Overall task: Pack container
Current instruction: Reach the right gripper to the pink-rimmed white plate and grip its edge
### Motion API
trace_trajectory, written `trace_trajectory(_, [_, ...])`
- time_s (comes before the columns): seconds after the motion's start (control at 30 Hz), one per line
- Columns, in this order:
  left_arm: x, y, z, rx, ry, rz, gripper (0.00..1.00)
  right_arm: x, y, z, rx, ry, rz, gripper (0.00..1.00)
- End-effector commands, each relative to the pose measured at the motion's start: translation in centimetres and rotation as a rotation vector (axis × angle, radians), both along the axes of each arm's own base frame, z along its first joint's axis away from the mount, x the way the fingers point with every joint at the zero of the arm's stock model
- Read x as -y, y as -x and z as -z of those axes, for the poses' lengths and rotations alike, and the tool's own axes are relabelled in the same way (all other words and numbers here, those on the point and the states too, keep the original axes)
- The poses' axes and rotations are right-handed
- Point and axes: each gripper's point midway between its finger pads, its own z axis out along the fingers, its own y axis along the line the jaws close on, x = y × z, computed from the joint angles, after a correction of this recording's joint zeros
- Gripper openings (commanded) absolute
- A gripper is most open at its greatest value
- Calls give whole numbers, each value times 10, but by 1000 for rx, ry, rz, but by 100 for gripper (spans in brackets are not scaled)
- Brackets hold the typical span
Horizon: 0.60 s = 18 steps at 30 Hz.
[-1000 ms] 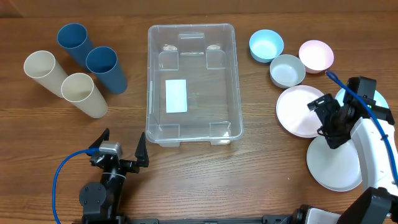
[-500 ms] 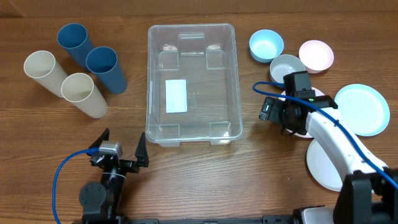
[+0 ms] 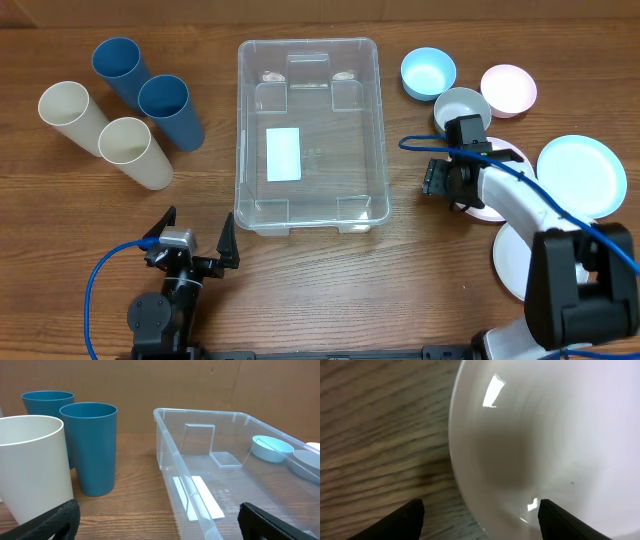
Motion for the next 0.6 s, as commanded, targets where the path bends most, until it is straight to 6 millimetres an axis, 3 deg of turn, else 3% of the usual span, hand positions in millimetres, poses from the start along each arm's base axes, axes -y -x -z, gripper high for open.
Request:
trace_trajectory(0.0, [-2,0,1,4,-15,-6,100,2,1,8,-16,20,-4,73])
trace_trajectory(0.03, [-2,0,1,4,-15,-6,100,2,1,8,-16,21,-4,69])
trace_trajectory(0.1, [-2,0,1,4,-15,-6,100,4,1,8,-15,32,-1,47])
trace_trajectory(0.2, [-2,0,1,4,-15,-6,100,4,1,8,-17,31,-1,34])
trace_trajectory(0.3, [-2,0,1,4,-15,-6,100,4,2,9,-23,32,0,27])
trace_trajectory(0.47, [-2,0,1,4,-15,-6,100,5,8,10,-49,34,0,4])
trace_trajectory(0.57, [-2,0,1,4,-15,-6,100,5,12,11,-64,29,10,4])
